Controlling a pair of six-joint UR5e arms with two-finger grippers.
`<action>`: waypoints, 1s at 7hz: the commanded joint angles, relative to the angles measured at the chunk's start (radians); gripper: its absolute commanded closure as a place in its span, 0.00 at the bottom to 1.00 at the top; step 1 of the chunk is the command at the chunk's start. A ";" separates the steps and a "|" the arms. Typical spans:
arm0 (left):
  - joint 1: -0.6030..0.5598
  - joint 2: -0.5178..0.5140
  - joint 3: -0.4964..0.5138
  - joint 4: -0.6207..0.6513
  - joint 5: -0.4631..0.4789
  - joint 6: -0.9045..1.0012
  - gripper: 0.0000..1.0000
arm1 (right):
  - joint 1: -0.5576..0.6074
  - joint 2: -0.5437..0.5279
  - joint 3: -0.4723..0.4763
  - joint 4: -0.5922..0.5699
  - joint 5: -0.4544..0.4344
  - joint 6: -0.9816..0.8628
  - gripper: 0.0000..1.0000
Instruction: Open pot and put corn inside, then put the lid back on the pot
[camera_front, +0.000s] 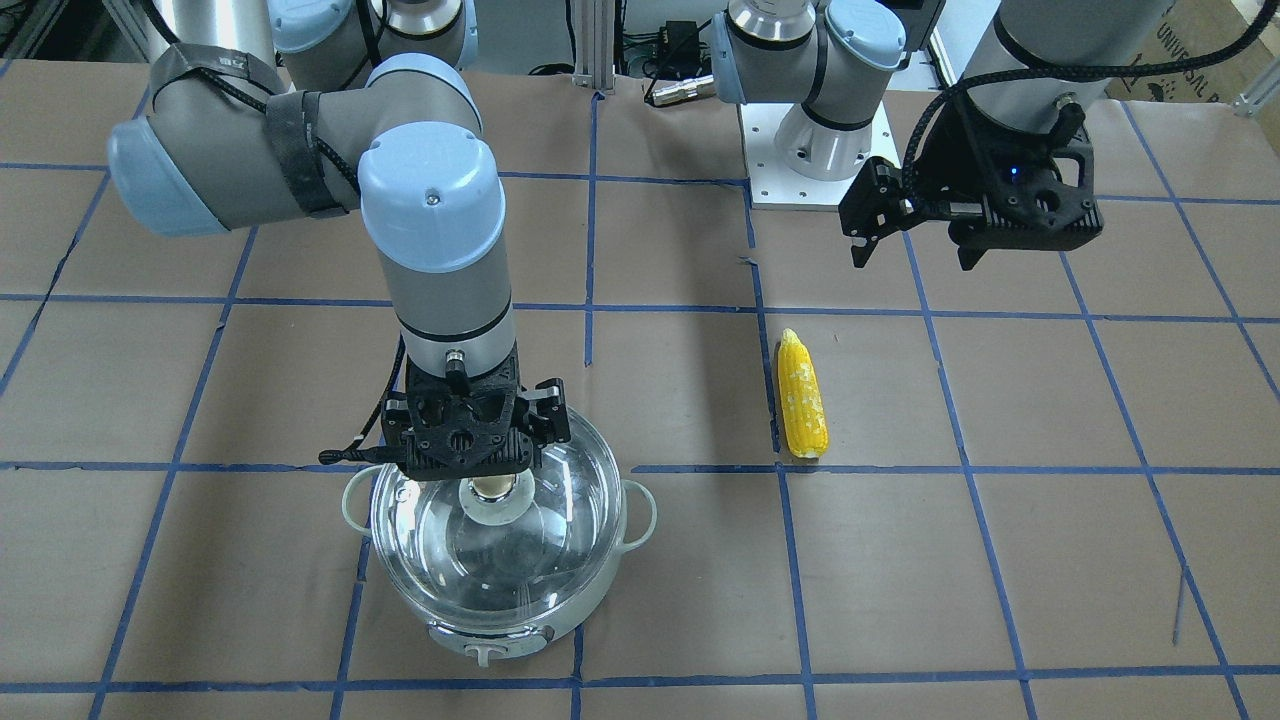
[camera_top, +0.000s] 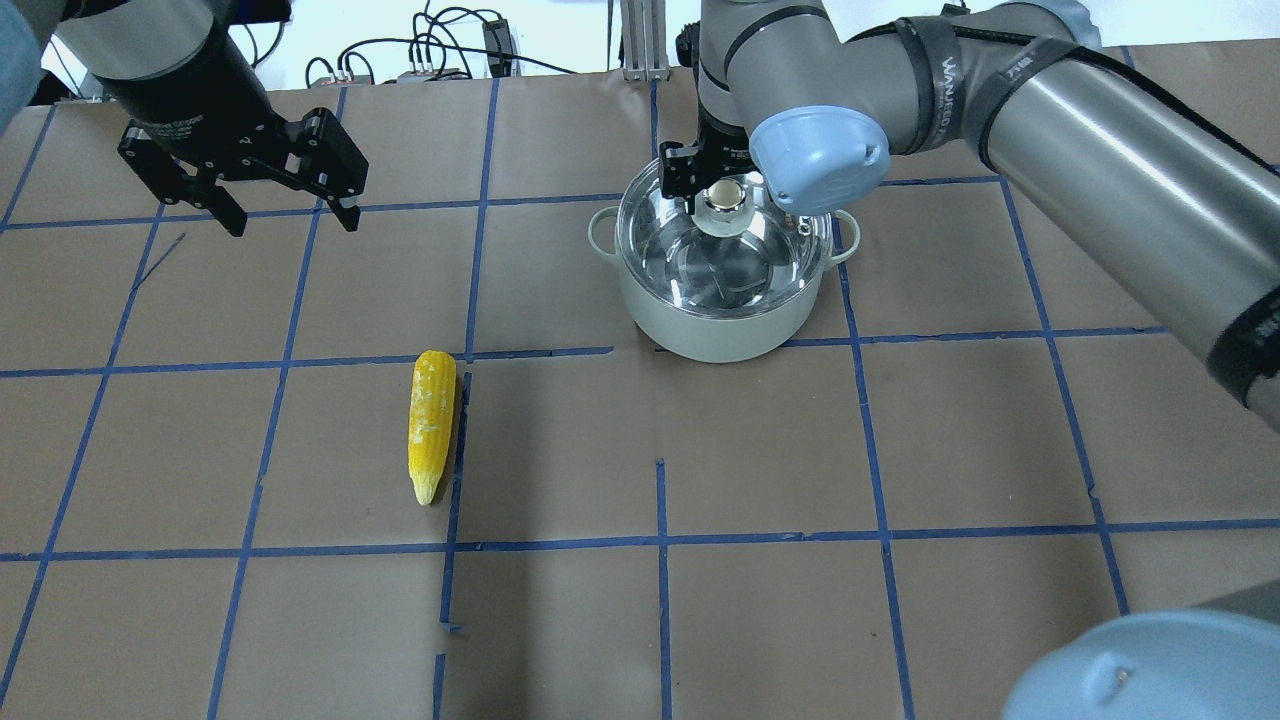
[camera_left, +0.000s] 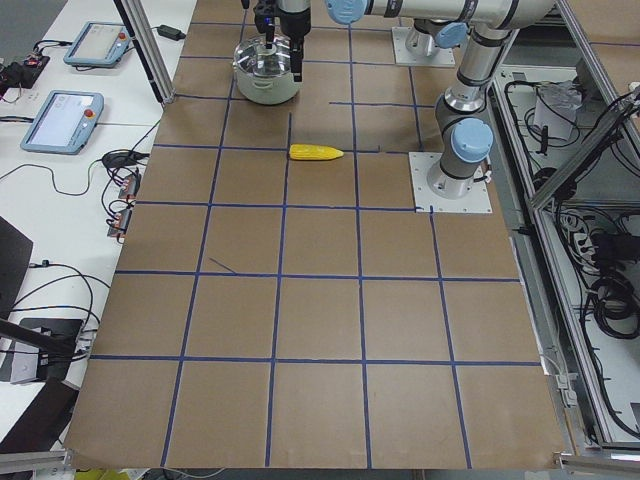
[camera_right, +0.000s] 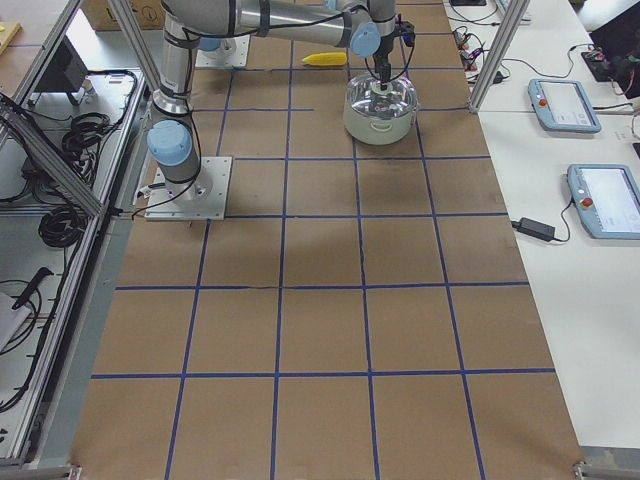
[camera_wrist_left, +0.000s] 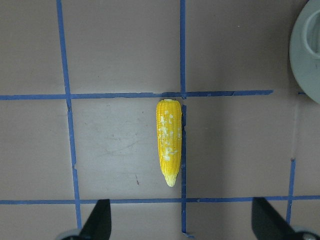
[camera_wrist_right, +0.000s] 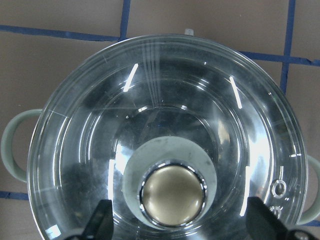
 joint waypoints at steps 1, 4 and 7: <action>0.000 0.000 0.000 0.000 0.000 0.000 0.00 | 0.000 0.005 -0.007 0.007 0.031 -0.006 0.08; 0.000 0.002 0.001 0.000 0.001 0.000 0.00 | -0.008 0.016 -0.007 0.015 0.031 -0.018 0.19; 0.002 0.000 0.000 0.000 0.002 0.000 0.00 | -0.008 0.016 -0.025 0.046 0.031 -0.019 0.42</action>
